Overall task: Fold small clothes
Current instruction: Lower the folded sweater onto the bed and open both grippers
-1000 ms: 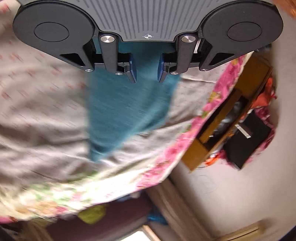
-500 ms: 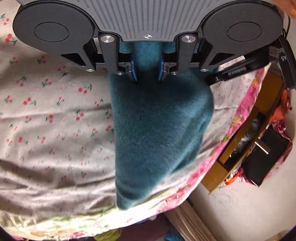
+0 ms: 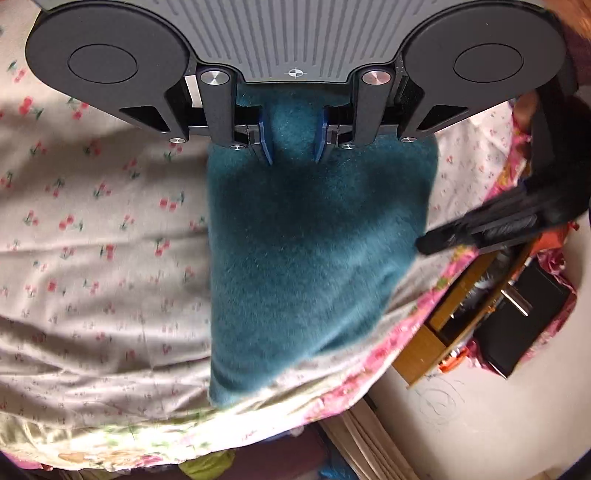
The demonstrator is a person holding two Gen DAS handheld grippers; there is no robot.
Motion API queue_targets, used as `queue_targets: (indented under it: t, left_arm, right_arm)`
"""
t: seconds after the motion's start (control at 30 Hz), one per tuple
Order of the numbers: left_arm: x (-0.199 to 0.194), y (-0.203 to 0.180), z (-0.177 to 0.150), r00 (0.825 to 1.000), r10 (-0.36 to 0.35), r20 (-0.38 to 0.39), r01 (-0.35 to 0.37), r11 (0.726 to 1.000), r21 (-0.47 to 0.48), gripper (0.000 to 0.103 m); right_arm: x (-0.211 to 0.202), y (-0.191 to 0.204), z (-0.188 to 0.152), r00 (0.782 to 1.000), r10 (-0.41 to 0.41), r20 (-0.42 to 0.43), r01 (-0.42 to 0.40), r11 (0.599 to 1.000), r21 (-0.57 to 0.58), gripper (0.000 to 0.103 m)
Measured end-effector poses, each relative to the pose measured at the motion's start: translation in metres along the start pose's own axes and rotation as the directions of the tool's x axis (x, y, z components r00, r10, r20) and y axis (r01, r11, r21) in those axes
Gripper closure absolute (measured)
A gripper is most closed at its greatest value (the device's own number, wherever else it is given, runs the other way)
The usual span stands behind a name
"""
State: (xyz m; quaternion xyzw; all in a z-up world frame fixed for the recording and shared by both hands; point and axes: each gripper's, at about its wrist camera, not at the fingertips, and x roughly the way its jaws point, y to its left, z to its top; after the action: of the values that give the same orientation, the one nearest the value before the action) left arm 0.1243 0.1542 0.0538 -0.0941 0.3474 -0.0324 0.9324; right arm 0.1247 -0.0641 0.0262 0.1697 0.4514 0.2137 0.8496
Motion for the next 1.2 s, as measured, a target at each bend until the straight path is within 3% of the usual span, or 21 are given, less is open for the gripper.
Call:
queue_targets:
  t: [0.1,0.2,0.33,0.47,0.57,0.67,0.8,0.97,1.2]
  left_arm:
    - [0.03,0.008,-0.006,0.998,0.013,-0.068,-0.014,1.0,-0.022,0.072]
    - [0.026,0.014,-0.003,0.998,-0.007,-0.069,0.004,0.999,-0.046,0.074]
    - [0.017,0.002,0.01,1.0,0.0,-0.013,0.0,1.0,-0.004,0.075]
    - [0.031,-0.011,0.029,1.0,-0.018,0.021,0.018,1.0,0.025,0.075]
    - [0.059,-0.013,0.033,0.999,0.005,-0.045,-0.003,0.999,0.037,0.075]
    - [0.073,-0.008,0.031,0.997,-0.013,-0.07,0.014,1.0,0.016,0.074]
    - [0.078,-0.016,0.033,0.996,0.02,-0.088,-0.016,0.999,0.045,0.074]
    - [0.063,-0.029,0.034,0.995,0.045,-0.091,-0.038,0.997,0.071,0.072]
    - [0.033,-0.042,0.018,0.993,0.059,-0.098,-0.051,0.995,0.085,0.054]
  right_arm:
    - [-0.001,0.003,0.0,1.0,0.006,-0.013,-0.007,0.999,-0.04,0.077]
    - [-0.009,-0.006,0.012,0.998,0.05,-0.042,-0.05,0.999,-0.002,0.078]
    - [-0.024,-0.013,0.054,0.995,0.041,0.089,-0.041,0.999,0.0,0.077]
    - [0.0,-0.008,0.097,0.989,0.012,0.145,-0.006,0.999,-0.045,0.077]
    - [0.03,-0.001,0.11,0.994,0.014,0.112,-0.007,0.998,-0.06,0.077]
    - [0.055,0.003,0.109,0.991,-0.082,0.11,0.095,0.988,-0.124,0.08]
    - [0.065,-0.006,0.115,0.993,-0.087,0.084,0.094,0.993,-0.072,0.08]
    - [0.031,0.001,0.1,0.991,-0.077,0.111,0.085,0.994,-0.065,0.077]
    - [-0.009,0.018,0.057,0.988,-0.068,0.136,0.084,0.989,-0.119,0.077]
